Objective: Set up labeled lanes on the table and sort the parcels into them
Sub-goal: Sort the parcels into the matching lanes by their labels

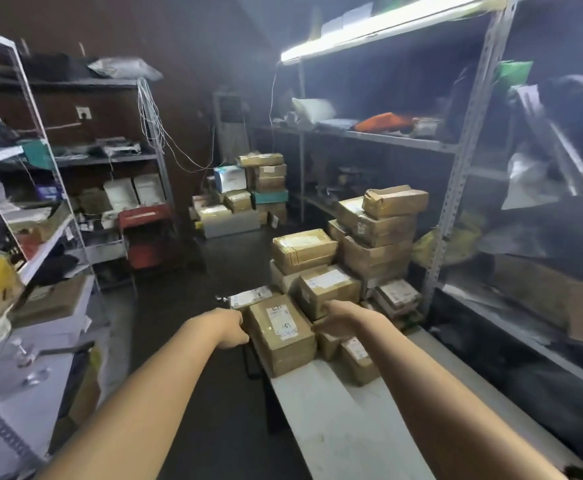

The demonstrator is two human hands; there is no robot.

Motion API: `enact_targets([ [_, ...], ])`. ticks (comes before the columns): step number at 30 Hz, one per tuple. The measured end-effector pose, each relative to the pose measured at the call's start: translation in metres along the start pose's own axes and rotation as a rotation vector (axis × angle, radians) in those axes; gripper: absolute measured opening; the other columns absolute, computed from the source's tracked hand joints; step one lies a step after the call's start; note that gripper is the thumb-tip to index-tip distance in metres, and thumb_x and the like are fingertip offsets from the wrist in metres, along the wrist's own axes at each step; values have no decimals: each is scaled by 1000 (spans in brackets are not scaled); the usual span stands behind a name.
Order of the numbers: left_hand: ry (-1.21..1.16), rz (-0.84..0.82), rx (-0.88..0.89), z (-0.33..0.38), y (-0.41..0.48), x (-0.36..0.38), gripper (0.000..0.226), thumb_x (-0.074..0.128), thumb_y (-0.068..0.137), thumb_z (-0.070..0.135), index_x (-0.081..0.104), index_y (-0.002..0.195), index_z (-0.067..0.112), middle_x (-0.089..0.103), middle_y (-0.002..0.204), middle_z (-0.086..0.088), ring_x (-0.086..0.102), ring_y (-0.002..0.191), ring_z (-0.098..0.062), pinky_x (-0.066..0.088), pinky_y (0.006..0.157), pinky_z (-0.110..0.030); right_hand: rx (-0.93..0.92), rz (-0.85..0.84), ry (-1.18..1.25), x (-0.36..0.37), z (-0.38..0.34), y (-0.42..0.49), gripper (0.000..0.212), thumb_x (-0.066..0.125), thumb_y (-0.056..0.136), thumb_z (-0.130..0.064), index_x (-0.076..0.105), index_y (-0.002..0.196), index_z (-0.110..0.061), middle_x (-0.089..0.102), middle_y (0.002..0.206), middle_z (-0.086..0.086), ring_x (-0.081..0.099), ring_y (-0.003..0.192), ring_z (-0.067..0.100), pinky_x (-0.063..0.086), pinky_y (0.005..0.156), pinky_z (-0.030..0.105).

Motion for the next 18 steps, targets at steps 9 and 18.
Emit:
enact_targets([
  [9, -22, 19, 35, -31, 139, -63, 53, 53, 93, 44, 45, 143, 27, 51, 140, -5, 55, 114, -26, 48, 95, -38, -4, 3, -67, -44, -49, 122, 41, 56, 100, -26, 54, 139, -14, 57, 139, 8, 53, 126, 25, 43, 98, 33],
  [18, 10, -48, 242, -52, 303, -105, 53, 54, 94, 44, 46, 142, 22, 51, 141, -6, 56, 117, -28, 48, 99, -41, 223, 17, 23, -47, -67, 259, 59, 66, 92, -42, 50, 142, -16, 56, 140, 6, 55, 124, 26, 49, 100, 39],
])
Point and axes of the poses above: each hand's wrist, its own y-axis towards the middle knuckle, its own x-axis out of the palm, z = x × y, the point moved 8 cm from there along y, towards the middle knuckle
